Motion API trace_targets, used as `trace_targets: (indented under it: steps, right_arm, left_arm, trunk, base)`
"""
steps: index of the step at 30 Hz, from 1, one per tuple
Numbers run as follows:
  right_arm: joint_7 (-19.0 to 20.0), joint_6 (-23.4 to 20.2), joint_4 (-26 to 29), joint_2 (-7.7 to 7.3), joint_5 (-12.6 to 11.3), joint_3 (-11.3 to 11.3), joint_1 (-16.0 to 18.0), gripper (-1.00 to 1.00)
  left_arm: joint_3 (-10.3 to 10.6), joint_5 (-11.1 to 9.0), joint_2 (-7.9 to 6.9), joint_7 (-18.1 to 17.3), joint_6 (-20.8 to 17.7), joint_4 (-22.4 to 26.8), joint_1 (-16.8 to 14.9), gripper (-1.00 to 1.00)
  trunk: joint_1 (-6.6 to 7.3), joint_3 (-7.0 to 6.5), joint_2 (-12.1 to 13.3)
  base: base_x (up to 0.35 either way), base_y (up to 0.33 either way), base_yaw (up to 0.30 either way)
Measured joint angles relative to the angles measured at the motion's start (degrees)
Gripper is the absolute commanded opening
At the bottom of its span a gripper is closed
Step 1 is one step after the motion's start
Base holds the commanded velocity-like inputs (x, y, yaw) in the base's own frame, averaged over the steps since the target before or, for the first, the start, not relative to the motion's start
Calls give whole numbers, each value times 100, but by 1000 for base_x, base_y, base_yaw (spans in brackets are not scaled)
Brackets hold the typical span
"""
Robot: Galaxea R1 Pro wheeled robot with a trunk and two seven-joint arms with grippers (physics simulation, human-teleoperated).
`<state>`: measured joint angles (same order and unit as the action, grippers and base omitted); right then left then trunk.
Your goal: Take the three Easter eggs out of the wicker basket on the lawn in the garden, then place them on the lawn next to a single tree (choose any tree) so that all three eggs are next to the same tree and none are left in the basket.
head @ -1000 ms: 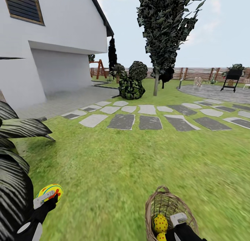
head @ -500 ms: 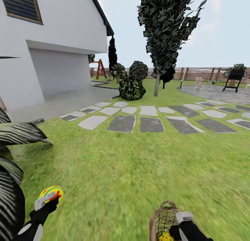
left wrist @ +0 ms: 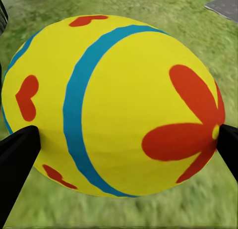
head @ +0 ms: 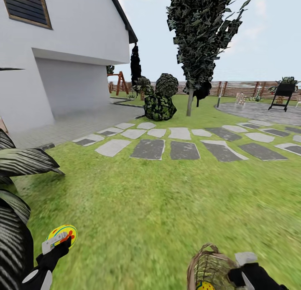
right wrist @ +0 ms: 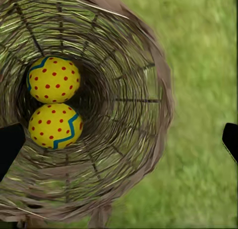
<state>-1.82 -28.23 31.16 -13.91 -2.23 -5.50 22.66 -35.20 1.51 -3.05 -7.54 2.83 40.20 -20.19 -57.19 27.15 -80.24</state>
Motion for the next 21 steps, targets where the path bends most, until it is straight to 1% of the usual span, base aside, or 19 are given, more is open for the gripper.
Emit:
trace_targets:
  steps: [2, 6, 8, 11, 15, 21]
  right_arm:
    - [118, -21, 92, -161, -3, -4, 0, 100]
    - [148, -29, 125, -327, -8, -5, -1, 100]
    - [150, -29, 124, -315, -9, -13, -1, 100]
    - [142, -26, 117, -278, -3, -31, -1, 100]
    - [137, -26, 116, -271, -5, -30, -1, 100]
    - [136, -29, 124, -278, -9, -15, -1, 100]
  left_arm:
    - [1, 0, 2, 0, 3, -55, 0, -100]
    - [1, 0, -1, 0, 9, -69, -1, -100]
    - [0, 0, 2, 0, 15, -70, 3, -100]
    - [-2, 0, 0, -1, 14, -67, 3, -100]
    - [-2, 0, 2, -1, 15, -67, 3, -100]
    - [0, 0, 3, 0, 26, -69, 1, -100]
  trunk:
    - [0, 0, 0]
    - [0, 0, 0]
    - [0, 0, 0]
    - [-1, 0, 0]
    - [0, 0, 0]
    - [0, 0, 0]
  base:
    - [0, 0, 0]
    - [0, 0, 0]
    - [-2, 123, 0]
    - [-58, 275, 0]
    - [-58, 287, 0]
    - [-2, 38, 0]
